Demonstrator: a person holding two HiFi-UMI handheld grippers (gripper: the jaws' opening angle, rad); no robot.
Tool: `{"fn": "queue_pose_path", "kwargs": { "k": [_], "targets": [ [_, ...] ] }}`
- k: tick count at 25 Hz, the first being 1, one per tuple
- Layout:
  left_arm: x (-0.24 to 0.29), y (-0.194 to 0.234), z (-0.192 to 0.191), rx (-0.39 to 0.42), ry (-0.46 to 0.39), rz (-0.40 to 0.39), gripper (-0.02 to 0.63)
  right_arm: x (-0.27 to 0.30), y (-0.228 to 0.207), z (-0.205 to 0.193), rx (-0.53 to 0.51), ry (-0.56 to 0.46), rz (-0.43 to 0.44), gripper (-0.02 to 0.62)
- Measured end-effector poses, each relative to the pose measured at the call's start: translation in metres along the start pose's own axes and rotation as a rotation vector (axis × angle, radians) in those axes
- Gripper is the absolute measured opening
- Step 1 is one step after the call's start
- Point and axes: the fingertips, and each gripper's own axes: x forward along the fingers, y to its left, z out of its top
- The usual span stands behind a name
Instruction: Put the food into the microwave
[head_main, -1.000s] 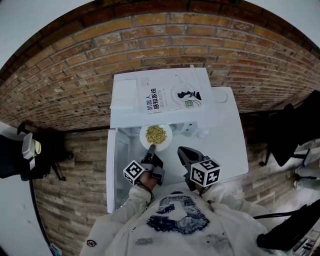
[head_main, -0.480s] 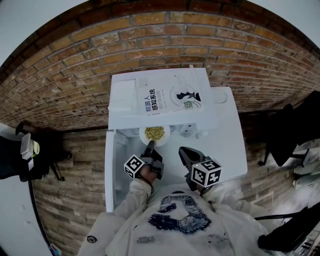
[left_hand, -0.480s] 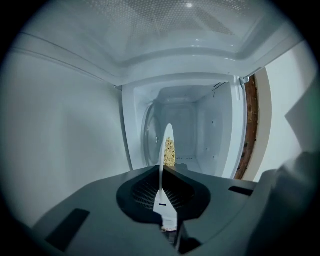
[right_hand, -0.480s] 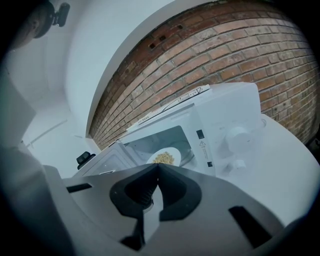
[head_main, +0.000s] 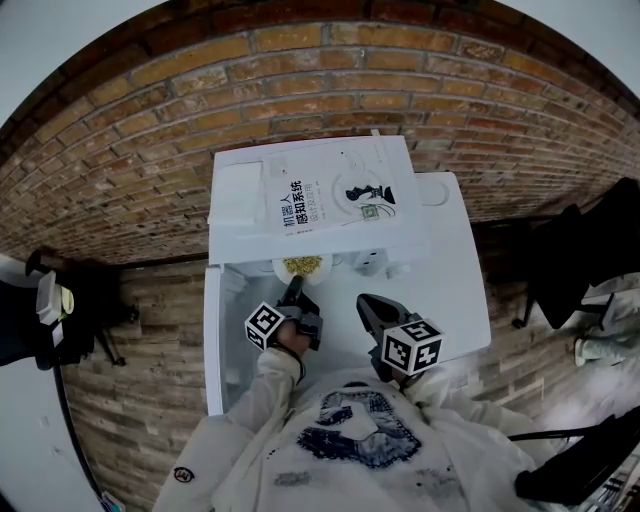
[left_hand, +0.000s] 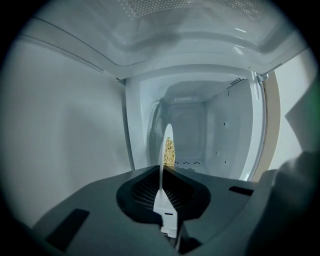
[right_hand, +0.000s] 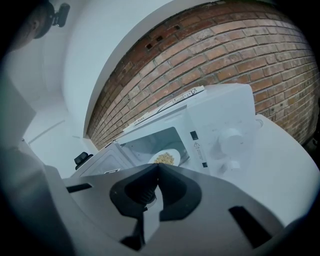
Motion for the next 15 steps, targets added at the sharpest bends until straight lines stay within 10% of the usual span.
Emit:
{"fn": "queue_pose_path", "kwargs": {
  "k": [15],
  "targets": [
    [0.017,0.007,0.012,-0.011,-0.016,0.031,0.018,0.005,-0.002,-0.003,0.015,0.008,-0.005,0.014]
  ]
}}
